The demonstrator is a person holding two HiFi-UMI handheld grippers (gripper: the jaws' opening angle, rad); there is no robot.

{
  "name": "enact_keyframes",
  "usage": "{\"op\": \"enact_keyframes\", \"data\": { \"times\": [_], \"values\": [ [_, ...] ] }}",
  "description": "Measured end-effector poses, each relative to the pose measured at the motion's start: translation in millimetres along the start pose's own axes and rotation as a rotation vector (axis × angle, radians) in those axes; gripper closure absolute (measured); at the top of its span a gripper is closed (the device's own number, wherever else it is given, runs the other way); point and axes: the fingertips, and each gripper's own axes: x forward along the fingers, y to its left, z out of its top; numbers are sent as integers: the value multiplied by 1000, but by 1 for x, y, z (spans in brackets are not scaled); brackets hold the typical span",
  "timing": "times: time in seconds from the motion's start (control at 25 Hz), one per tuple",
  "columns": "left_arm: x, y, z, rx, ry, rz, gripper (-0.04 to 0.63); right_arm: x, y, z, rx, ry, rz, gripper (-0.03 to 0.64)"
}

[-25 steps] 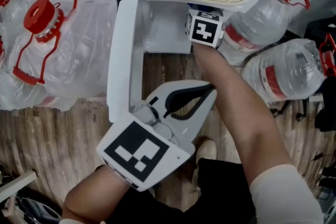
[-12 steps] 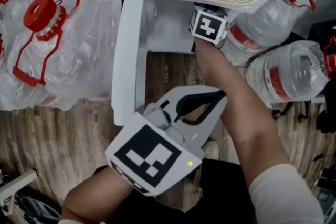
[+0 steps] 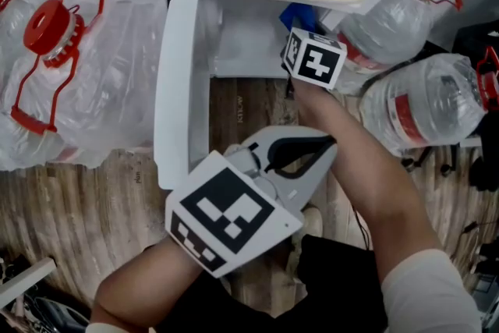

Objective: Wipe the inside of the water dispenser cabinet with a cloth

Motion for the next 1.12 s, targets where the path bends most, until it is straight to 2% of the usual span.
{"op": "enact_keyframes", "data": {
  "times": [0.16, 0.36, 0.64, 0.84, 1.12],
  "values": [
    [2, 0, -1, -2, 1, -10, 592, 4, 23, -13, 1, 18, 68, 532],
    [-5, 4, -1, -20, -6, 4, 592, 39, 16, -30, 117, 69, -14, 532],
    [-13, 9, -5, -47, 6, 14, 592, 70, 6, -29, 257, 71, -66, 532],
    [-7, 9, -7, -51, 5, 8, 592, 61, 0, -44, 283, 90, -72, 534],
    [1, 6, -7, -48, 6, -16, 592, 31, 1, -70, 248, 141, 7, 534]
  ]
}}
